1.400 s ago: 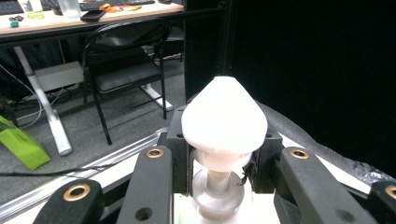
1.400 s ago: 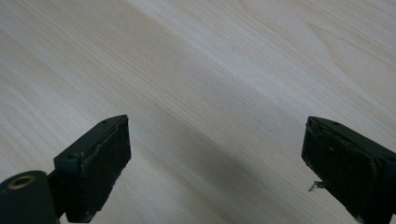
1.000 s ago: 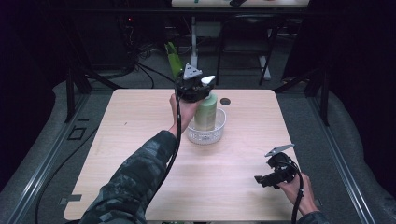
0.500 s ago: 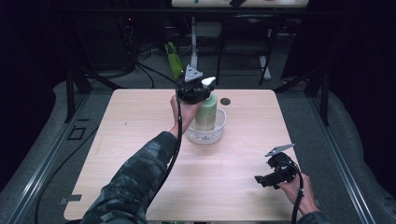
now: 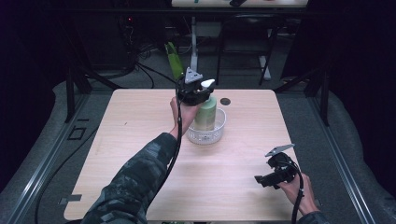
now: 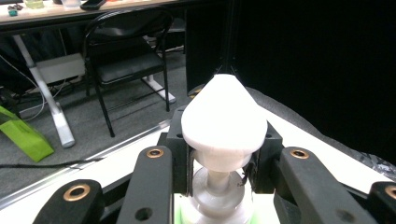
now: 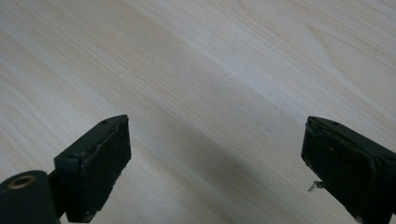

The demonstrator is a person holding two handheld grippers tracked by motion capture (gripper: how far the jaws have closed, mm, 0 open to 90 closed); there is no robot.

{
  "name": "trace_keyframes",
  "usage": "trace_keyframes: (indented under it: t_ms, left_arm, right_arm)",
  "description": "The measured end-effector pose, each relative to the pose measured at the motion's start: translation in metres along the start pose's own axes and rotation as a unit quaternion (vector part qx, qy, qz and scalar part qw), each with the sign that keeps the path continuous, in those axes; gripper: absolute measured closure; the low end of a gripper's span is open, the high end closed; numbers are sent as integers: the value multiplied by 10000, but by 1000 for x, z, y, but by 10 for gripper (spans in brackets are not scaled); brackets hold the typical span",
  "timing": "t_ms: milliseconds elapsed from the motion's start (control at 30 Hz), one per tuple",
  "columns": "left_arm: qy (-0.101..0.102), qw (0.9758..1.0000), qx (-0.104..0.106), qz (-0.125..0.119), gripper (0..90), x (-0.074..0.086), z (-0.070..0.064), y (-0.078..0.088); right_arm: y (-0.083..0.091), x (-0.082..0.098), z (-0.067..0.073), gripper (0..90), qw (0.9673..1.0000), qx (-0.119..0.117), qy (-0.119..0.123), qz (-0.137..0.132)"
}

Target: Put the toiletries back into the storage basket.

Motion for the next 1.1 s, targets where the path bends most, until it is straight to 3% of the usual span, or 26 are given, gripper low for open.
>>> trace_keyframes:
  t_ms: [467, 800, 1100]
  left_arm:
    - [26, 10000, -3, 30, 676, 4, 1, 0]
    - [-107, 9998, 120, 84, 676, 9, -5, 10]
    - [-76, 9997, 184, 160, 674, 9, -7, 10]
  right_arm:
    - [0, 0, -1, 78, 10000, 21, 15, -1]
    - [0, 0, -1, 78, 10000, 33, 11, 3]
    - [1, -1, 0, 78, 10000, 28, 20, -25]
Point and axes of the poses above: each handheld gripper's, and its own axes: y roughly backward along the jaws, x roughly out of its underside, z roughly to its left, the point moved 9 cm from there along -y, roughly forward along the jaws, and after that the axes turned 13 degrees about x, right-handed, at the moved point
